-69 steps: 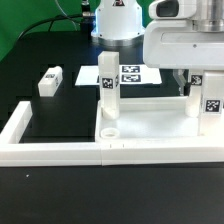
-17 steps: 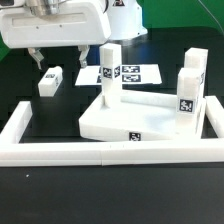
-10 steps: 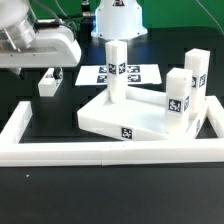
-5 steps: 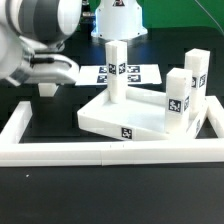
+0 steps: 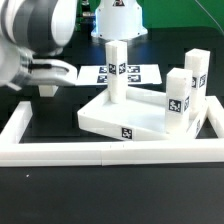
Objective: Assemble desk
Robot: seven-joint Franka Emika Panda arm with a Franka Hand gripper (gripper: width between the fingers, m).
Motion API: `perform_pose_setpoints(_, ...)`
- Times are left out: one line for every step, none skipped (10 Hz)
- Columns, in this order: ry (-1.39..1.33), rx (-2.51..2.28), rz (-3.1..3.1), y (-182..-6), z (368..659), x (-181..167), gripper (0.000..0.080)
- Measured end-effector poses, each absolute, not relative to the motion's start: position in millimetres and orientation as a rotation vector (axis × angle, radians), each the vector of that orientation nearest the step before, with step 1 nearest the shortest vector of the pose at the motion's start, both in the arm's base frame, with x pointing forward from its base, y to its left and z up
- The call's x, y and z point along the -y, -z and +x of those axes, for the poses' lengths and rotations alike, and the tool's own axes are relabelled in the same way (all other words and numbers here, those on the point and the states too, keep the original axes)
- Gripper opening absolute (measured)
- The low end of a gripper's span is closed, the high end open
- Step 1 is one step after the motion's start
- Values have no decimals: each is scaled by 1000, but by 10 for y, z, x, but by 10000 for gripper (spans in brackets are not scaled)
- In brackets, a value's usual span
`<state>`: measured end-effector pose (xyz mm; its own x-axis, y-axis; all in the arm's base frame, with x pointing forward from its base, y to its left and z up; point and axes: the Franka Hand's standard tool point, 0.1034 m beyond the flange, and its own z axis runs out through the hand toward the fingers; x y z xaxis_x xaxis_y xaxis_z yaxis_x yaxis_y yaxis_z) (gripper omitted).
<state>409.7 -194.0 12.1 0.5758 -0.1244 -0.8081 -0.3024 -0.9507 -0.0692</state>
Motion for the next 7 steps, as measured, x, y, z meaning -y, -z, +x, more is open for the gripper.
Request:
perform_pose_setpoints(-1323, -376, -2605, -99, 4061, 1912, 649)
perform_pose_setpoints(-1319, -377, -2608, -106, 4071, 1924, 649)
perform_pose_setpoints(-1319, -378, -2607, -101, 4066, 1928, 522)
perform_pose_setpoints(-1320, -379, -2606, -99, 4062, 1930, 383)
perform_pose_setpoints(-1320, -380, -2606, -102, 4060, 1934, 285)
perform_pose_setpoints(-1320, -380, -2606, -101, 4060, 1937, 285)
perform_pose_setpoints(-1320, -381, -2606, -101, 4059, 1938, 286)
